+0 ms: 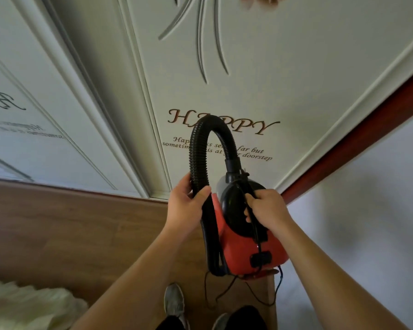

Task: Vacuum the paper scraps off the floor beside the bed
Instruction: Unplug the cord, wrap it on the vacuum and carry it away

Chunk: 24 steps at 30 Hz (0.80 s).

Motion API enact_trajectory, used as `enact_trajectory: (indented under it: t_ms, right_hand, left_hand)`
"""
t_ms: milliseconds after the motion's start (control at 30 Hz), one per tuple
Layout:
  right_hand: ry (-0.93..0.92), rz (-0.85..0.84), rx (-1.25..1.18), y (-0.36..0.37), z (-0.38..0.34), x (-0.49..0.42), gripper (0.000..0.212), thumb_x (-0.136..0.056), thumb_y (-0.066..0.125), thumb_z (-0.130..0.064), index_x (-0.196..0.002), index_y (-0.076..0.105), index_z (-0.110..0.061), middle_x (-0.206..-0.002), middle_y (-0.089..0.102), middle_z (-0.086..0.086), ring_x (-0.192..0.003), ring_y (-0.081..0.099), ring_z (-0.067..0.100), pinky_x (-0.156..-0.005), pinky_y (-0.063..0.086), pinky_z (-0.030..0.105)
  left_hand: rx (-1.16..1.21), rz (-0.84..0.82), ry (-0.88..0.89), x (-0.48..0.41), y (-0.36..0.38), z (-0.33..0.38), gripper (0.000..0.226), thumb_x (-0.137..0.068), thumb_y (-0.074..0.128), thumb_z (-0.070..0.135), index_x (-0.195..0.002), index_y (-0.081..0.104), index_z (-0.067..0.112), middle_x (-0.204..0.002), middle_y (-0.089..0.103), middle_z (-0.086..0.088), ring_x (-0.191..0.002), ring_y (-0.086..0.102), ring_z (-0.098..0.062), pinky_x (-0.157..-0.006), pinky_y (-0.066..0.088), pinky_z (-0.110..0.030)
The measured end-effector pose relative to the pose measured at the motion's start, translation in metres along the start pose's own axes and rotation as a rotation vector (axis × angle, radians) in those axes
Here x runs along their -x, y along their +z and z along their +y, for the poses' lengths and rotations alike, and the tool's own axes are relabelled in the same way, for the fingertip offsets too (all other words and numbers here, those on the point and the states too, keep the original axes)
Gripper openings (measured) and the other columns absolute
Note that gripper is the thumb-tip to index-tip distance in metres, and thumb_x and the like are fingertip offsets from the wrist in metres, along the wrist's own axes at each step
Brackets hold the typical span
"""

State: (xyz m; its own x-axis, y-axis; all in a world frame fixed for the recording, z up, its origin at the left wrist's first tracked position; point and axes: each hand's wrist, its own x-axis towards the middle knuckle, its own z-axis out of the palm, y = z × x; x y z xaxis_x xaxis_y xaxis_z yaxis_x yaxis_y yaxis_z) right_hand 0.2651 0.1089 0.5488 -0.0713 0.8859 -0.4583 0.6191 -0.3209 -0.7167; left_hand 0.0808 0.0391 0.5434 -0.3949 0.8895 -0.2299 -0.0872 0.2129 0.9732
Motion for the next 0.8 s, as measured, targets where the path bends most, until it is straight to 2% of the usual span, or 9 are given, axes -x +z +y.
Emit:
enact_trajectory:
  t_ms: [167, 267, 367, 500, 567, 667, 800]
  right_hand:
    - [-0.025, -0.098, 0.12, 0.006, 0.012, -0.025, 0.031, -0.099, 0.056, -0.022, -0.078, 0.07, -0.005, -0.068, 0.073, 0.011, -0.058, 0.071, 0.028, -0.063, 0.06, 0.039]
    - [-0.042, -0.163, 0.176, -0.001, 0.018, -0.035, 0.031, -0.099, 0.057, -0.021, -0.077, 0.069, -0.004, -0.067, 0.073, 0.012, -0.052, 0.069, 0.025, -0.061, 0.058, 0.037]
    - [-0.067, -0.213, 0.241, -0.012, 0.024, -0.043, 0.031, -0.099, 0.057, -0.021, -0.074, 0.068, -0.006, -0.065, 0.072, 0.009, -0.05, 0.068, 0.023, -0.06, 0.058, 0.035]
    - [-0.093, -0.26, 0.311, -0.023, 0.028, -0.058, 0.031, -0.099, 0.056, -0.022, -0.075, 0.068, -0.007, -0.067, 0.073, 0.009, -0.054, 0.071, 0.025, -0.062, 0.058, 0.035]
    - [-0.113, -0.28, 0.357, -0.022, 0.033, -0.069, 0.031, -0.099, 0.056, -0.023, -0.073, 0.067, -0.01, -0.066, 0.073, 0.007, -0.053, 0.07, 0.023, -0.064, 0.059, 0.034]
    - [-0.148, -0.315, 0.427, -0.011, 0.046, -0.09, 0.031, -0.098, 0.058, -0.026, -0.07, 0.066, -0.015, -0.063, 0.072, 0.002, -0.049, 0.069, 0.018, -0.066, 0.059, 0.036]
    - [-0.167, -0.358, 0.477, 0.016, 0.074, -0.126, 0.031, -0.098, 0.059, -0.027, -0.069, 0.065, -0.017, -0.063, 0.071, 0.001, -0.048, 0.068, 0.017, -0.064, 0.057, 0.034]
  left_hand:
    - [0.003, 0.109, -0.042, 0.003, 0.005, -0.017, 0.021, -0.096, 0.065, 0.007, -0.115, 0.067, 0.016, -0.097, 0.073, -0.003, -0.08, 0.072, -0.006, -0.064, 0.055, -0.015]
    - [0.015, 0.176, -0.07, 0.009, 0.019, -0.024, 0.016, -0.096, 0.065, 0.007, -0.11, 0.068, 0.015, -0.095, 0.073, -0.006, -0.079, 0.072, -0.008, -0.063, 0.055, -0.015]
    - [0.033, 0.234, -0.081, 0.016, 0.038, -0.026, 0.013, -0.097, 0.064, 0.006, -0.108, 0.068, 0.012, -0.093, 0.072, -0.006, -0.074, 0.07, -0.002, -0.062, 0.054, -0.014]
    - [0.059, 0.286, -0.116, 0.018, 0.056, -0.035, 0.012, -0.098, 0.064, 0.01, -0.109, 0.068, 0.011, -0.096, 0.073, -0.007, -0.081, 0.072, -0.007, -0.063, 0.054, -0.013]
    - [0.078, 0.312, -0.138, 0.017, 0.061, -0.046, 0.011, -0.098, 0.063, 0.012, -0.108, 0.068, 0.011, -0.098, 0.073, -0.009, -0.088, 0.073, -0.016, -0.066, 0.055, -0.015]
    - [0.107, 0.351, -0.184, 0.01, 0.062, -0.07, 0.012, -0.099, 0.062, 0.013, -0.109, 0.068, 0.012, -0.1, 0.073, -0.011, -0.092, 0.073, -0.021, -0.07, 0.058, -0.02]
    - [0.174, 0.384, -0.269, -0.007, 0.06, -0.121, 0.012, -0.1, 0.062, 0.015, -0.109, 0.069, 0.015, -0.102, 0.073, -0.012, -0.099, 0.072, -0.027, -0.09, 0.061, -0.042]
